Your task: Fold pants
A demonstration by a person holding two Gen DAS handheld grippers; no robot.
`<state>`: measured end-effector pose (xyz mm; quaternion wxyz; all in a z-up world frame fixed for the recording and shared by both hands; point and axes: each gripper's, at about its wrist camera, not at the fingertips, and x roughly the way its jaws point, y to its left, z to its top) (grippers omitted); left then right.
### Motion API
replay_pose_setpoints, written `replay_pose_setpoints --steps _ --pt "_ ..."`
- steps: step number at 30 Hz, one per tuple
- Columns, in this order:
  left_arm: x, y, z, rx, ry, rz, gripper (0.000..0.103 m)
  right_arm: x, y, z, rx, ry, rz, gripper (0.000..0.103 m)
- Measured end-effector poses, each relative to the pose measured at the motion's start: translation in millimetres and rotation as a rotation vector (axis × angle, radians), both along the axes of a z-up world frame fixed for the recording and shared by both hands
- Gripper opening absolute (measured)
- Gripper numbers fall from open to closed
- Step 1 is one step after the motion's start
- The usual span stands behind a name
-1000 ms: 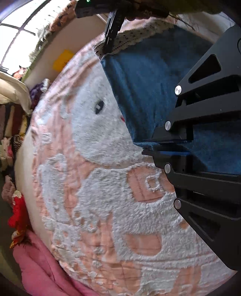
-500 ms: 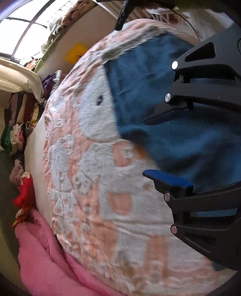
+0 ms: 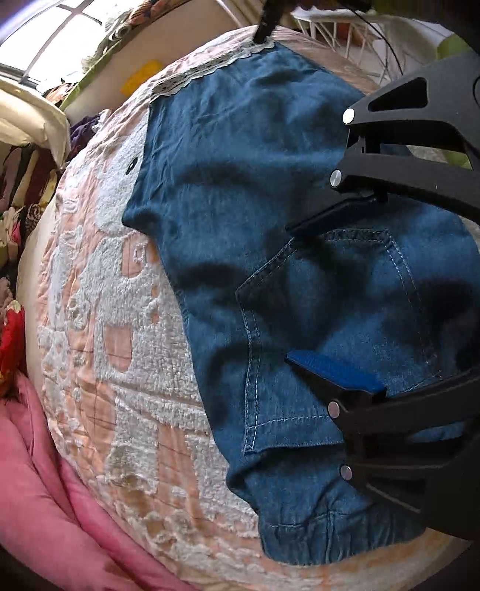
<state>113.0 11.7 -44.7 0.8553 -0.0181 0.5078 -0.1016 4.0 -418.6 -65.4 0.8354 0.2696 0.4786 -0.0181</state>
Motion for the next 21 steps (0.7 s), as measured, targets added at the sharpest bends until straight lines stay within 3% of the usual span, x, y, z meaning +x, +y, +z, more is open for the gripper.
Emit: replay_pose_setpoints --steps 2,3,4,8,12,17,21 --pt "1.5 3.2 -1.7 -0.017 0.001 0.010 0.057 0.3 1.9 -5.4 0.013 0.002 0.000 0.049" --pt "2.2 3.5 -1.7 -0.022 0.001 0.013 0.057 2.0 2.7 -6.0 0.016 0.002 0.003 0.043" --pt "2.6 4.9 -1.7 -0.030 0.002 0.017 0.057 3.5 4.7 -5.5 0.022 -0.001 0.018 0.026" --pt "3.5 9.5 1.0 -0.055 0.001 0.029 0.057 -0.3 11.7 7.1 -0.017 -0.018 0.038 0.014" --pt "7.1 17.3 3.1 -0.054 -0.009 0.062 0.055 -5.6 20.6 17.4 -0.124 -0.014 0.060 0.014" --pt "9.2 23.6 1.2 -0.083 -0.009 0.066 0.055 1.8 30.2 -0.1 -0.192 0.043 0.071 0.018" --pt "1.7 31.8 12.9 -0.130 -0.053 0.083 0.055 -3.0 33.1 14.0 -0.265 0.054 0.067 0.041"
